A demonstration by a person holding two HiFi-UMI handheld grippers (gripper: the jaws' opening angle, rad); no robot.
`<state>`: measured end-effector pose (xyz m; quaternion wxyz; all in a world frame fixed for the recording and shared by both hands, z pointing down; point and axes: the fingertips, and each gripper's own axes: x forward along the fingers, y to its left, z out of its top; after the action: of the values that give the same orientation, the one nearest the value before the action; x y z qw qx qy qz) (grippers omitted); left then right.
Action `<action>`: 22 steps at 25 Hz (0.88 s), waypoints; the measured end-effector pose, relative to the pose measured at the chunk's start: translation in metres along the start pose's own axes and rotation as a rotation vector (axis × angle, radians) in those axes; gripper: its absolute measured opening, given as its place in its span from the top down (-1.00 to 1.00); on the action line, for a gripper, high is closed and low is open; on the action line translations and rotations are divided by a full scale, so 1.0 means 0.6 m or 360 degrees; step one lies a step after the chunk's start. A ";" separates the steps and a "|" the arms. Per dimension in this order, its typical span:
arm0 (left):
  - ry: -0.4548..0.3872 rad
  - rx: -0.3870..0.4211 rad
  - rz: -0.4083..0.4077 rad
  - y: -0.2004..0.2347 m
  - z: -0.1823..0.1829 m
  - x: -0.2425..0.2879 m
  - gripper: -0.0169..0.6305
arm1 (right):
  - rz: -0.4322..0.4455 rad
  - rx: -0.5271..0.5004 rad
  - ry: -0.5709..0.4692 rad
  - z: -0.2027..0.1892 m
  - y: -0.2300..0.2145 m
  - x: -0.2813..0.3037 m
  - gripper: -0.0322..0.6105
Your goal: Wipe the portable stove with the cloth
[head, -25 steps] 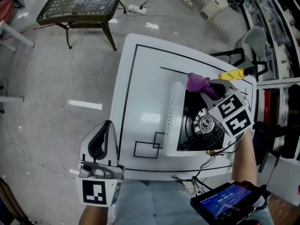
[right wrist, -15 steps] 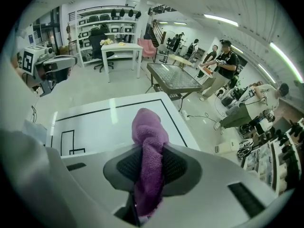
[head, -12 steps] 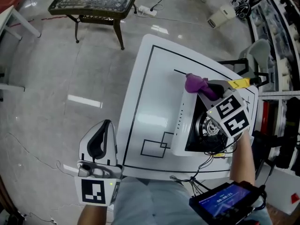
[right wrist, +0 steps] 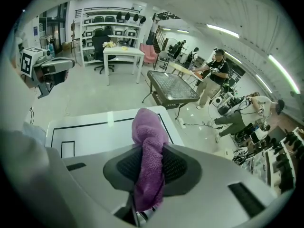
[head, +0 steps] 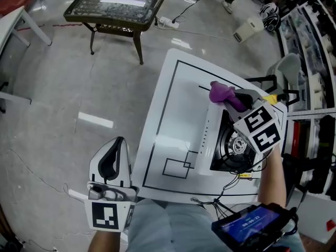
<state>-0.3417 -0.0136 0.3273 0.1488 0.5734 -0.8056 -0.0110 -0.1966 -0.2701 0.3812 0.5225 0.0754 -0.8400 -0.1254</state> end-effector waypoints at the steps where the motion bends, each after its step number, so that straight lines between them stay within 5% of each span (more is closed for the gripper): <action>1: 0.0013 -0.0007 0.0004 0.001 -0.003 -0.002 0.89 | 0.0004 0.0001 0.0006 -0.002 0.002 0.003 0.56; 22: -0.0016 0.0024 -0.0171 -0.009 -0.036 -0.011 0.89 | 0.0101 0.0069 0.0149 -0.078 0.108 0.050 0.56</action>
<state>-0.3294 -0.0061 0.3452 0.1396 0.6168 -0.7745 -0.0155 -0.1677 -0.2216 0.4452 0.5633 0.0660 -0.8190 -0.0869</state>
